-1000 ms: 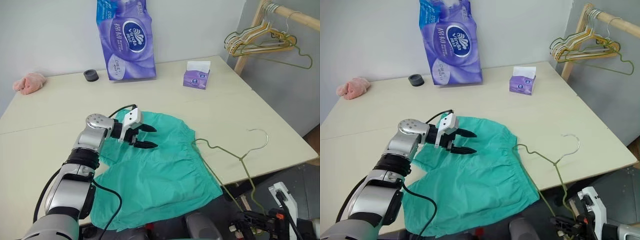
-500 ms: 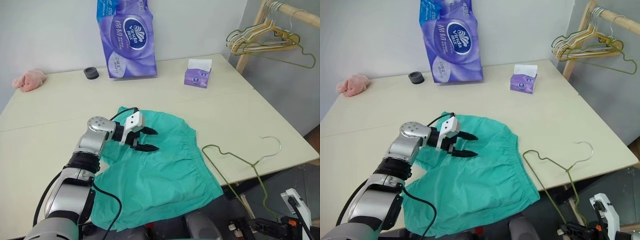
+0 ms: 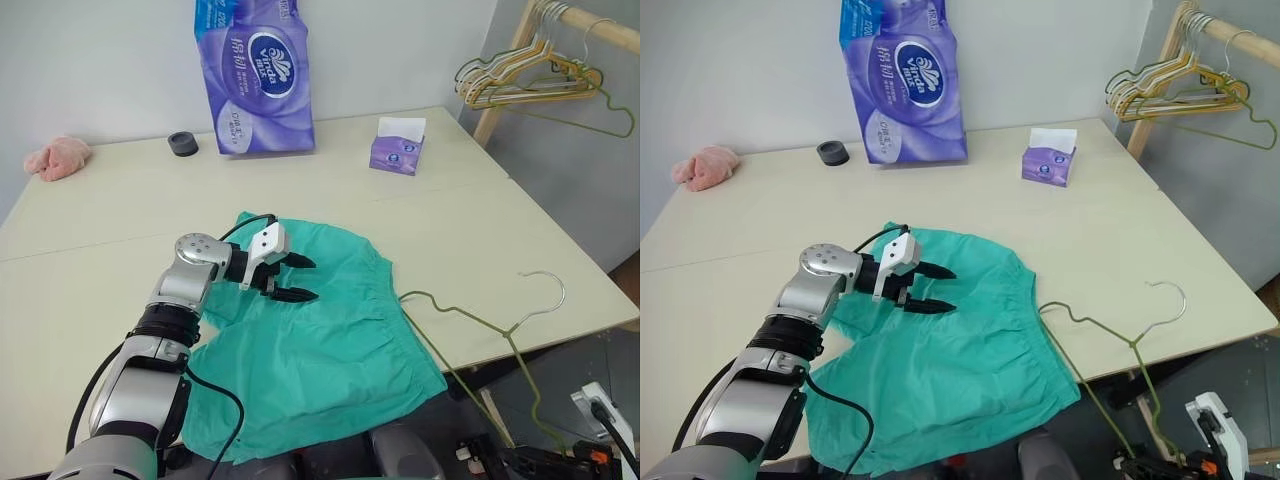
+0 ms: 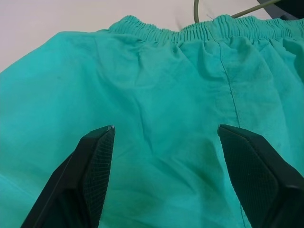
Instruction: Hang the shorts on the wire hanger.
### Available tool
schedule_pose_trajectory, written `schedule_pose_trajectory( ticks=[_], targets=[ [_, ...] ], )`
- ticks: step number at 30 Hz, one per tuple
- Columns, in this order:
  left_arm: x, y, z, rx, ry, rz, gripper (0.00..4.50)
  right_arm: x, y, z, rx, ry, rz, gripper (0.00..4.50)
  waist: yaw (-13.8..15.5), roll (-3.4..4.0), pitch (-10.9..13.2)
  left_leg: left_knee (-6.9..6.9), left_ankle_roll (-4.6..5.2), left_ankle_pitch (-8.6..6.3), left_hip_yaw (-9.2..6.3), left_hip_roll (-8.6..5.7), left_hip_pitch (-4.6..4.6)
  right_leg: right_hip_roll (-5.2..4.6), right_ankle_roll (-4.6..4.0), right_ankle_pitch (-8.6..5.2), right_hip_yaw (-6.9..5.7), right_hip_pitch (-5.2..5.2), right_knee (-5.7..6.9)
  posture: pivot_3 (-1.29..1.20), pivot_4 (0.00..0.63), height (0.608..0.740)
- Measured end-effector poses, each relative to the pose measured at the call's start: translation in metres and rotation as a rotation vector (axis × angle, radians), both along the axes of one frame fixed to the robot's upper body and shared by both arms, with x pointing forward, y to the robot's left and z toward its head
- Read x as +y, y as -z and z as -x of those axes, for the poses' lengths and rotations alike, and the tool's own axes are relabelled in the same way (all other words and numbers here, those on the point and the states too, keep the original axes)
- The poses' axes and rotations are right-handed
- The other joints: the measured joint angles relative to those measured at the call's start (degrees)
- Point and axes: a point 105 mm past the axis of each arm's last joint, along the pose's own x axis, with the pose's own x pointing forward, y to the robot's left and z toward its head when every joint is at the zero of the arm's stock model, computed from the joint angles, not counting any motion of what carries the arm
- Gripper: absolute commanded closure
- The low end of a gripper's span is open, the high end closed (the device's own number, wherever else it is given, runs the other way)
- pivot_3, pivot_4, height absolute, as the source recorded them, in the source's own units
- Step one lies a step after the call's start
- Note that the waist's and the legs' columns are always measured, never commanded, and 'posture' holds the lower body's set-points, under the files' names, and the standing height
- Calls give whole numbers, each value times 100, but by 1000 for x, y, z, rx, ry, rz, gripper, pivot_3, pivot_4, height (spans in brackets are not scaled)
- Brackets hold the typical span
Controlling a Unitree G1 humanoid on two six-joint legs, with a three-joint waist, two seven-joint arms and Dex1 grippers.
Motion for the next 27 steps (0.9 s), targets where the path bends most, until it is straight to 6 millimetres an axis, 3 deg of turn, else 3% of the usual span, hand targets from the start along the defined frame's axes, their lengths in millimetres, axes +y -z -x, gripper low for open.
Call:
schedule_pose_trajectory(
  ticks=[8, 19, 27],
  targets=[
    [2, 3, 0, 2, -5, 0, 848, 10, 1, 4, 22, -60, -49, 4500, 15, -1, 1, -1, 0, 0, -1, 0, -1, 0, 0, 0, 0, -1, -4, -361, 130, 740],
    [4, 3, -1, 2, -9, -3, 848, 9, 9, 11, 70, -109, -20, 4500, 84, -4, 2, -2, 0, 0, -2, 0, -3, -1, 0, 0, -2, 0, -7, -341, 124, 740],
    [3, 3, -1, 0, -8, -3, 848, -8, 26, -30, -38, 6, 76, 4500, 81, -6, 5, -1, 0, 0, -5, 0, -1, -3, 2, 2, 5, -2, -6, -342, 127, 740]
  ],
)
